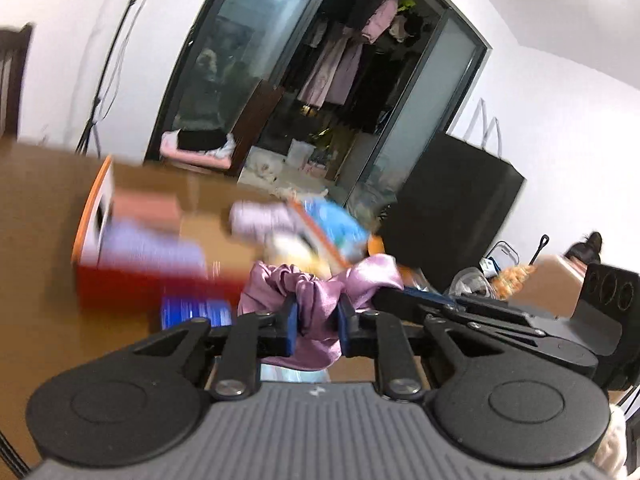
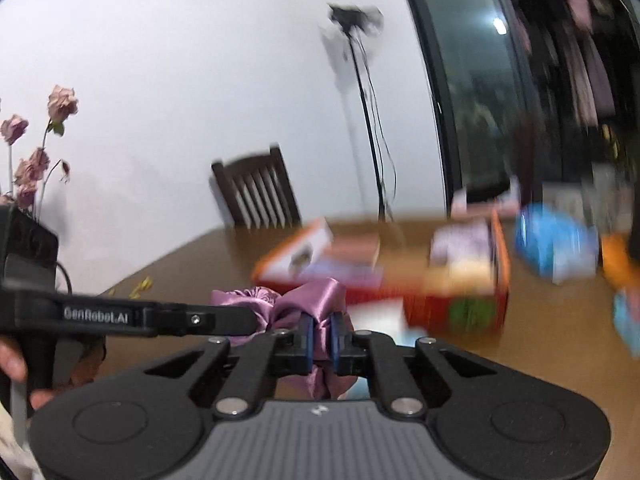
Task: Organize soft objects
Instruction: 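Carry the purple satin bow into the box and open both grippers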
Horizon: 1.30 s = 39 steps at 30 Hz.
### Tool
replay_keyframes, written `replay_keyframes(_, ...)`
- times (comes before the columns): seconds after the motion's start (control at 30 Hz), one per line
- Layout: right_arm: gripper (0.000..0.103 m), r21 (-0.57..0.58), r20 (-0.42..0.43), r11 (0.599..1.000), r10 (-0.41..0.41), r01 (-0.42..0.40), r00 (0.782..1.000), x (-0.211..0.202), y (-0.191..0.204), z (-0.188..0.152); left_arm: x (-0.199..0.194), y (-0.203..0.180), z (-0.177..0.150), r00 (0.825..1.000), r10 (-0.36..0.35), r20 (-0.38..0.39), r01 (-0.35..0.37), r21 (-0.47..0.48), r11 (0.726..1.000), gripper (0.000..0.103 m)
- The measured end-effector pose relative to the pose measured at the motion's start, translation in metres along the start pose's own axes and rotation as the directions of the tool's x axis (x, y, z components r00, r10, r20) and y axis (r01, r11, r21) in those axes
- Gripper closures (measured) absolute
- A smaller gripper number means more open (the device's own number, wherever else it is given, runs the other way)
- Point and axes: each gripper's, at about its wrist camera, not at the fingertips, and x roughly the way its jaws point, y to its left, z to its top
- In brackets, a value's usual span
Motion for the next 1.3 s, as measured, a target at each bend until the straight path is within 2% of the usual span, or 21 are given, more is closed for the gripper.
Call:
replay_keyframes(0.07, 0.095, 0.0, -0.016, 1.0, -0.013, 0.013, 1.0, 0.042, -0.024, 0.036, 0.041, 0.022, 0.041, 1.0, 0.019, -0.024, -0.02, -0.009, 1.0, 0.084)
replay_keyframes(0.1, 0.095, 0.005, -0.042, 1.0, -0.019, 0.019, 0.999, 0.068, -0.036, 0.051, 0.068, 0.04, 0.061, 0.998, 0.031, -0.061, -0.034, -0.043, 0.999, 0.084)
replay_keyframes(0.23, 0.095, 0.063, -0.189, 0.995, -0.06, 0.073, 0.98, 0.183, -0.09, 0.09, 0.157, 0.099, 0.106, 0.983, 0.072, -0.172, -0.099, -0.152, 0.983, 0.084)
replay_keyframes(0.37, 0.095, 0.126, -0.309, 0.984, -0.083, 0.127, 0.948, 0.27, -0.127, 0.091, 0.215, 0.132, 0.11, 0.962, 0.157, -0.224, -0.19, -0.134, 0.973, 0.082)
replay_keyframes(0.47, 0.093, 0.147, -0.348, 0.975, -0.106, 0.166, 0.931, 0.307, -0.142, 0.079, 0.242, 0.145, 0.105, 0.945, 0.204, -0.257, -0.234, -0.091, 0.968, 0.08)
replay_keyframes(0.53, 0.085, 0.154, -0.37, 0.971, -0.116, 0.184, 0.922, 0.318, -0.145, 0.072, 0.249, 0.152, 0.103, 0.937, 0.205, -0.283, -0.24, -0.095, 0.966, 0.078)
replay_keyframes(0.73, 0.084, 0.179, -0.39, 0.959, -0.136, 0.22, 0.911, 0.318, -0.146, 0.063, 0.249, 0.16, 0.099, 0.942, 0.135, -0.308, -0.185, -0.141, 0.973, 0.077)
replay_keyframes(0.77, 0.083, 0.169, -0.39, 0.959, -0.149, 0.229, 0.909, 0.317, -0.144, 0.062, 0.248, 0.158, 0.098, 0.942, 0.126, -0.311, -0.176, -0.137, 0.975, 0.073)
replay_keyframes(0.8, 0.083, 0.156, -0.39, 0.959, -0.159, 0.235, 0.907, 0.318, -0.142, 0.062, 0.248, 0.158, 0.097, 0.943, 0.118, -0.31, -0.165, -0.129, 0.978, 0.062)
replay_keyframes(0.83, 0.082, 0.146, -0.385, 0.961, -0.163, 0.235, 0.908, 0.317, -0.141, 0.061, 0.247, 0.156, 0.098, 0.947, 0.109, -0.303, -0.149, -0.114, 0.982, 0.056)
replay_keyframes(0.93, 0.077, 0.121, -0.357, 0.96, -0.196, 0.253, 0.913, 0.311, -0.136, 0.069, 0.238, 0.142, 0.105, 0.946, 0.156, -0.283, -0.184, -0.075, 0.98, 0.051)
replay_keyframes(1.0, 0.067, 0.099, -0.332, 0.961, -0.214, 0.26, 0.919, 0.294, -0.126, 0.084, 0.219, 0.127, 0.113, 0.949, 0.175, -0.262, -0.196, -0.056, 0.979, 0.048)
replay_keyframes(1.07, 0.065, 0.099, -0.294, 0.966, -0.201, 0.239, 0.934, 0.269, -0.118, 0.103, 0.195, 0.11, 0.123, 0.956, 0.186, -0.227, -0.197, -0.027, 0.98, 0.047)
replay_keyframes(1.13, 0.064, 0.08, -0.25, 0.965, -0.224, 0.25, 0.942, 0.237, -0.107, 0.122, 0.169, 0.095, 0.132, 0.958, 0.205, -0.199, -0.21, -0.006, 0.978, 0.046)
replay_keyframes(1.23, 0.056, 0.063, -0.212, 0.967, -0.228, 0.246, 0.95, 0.186, -0.093, 0.142, 0.122, 0.068, 0.142, 0.963, 0.228, -0.142, -0.226, 0.03, 0.974, 0.043)
replay_keyframes(1.3, 0.051, 0.043, -0.187, 0.969, -0.231, 0.243, 0.955, 0.15, -0.086, 0.15, 0.085, 0.052, 0.14, 0.962, 0.254, -0.099, -0.249, 0.056, 0.967, 0.036)
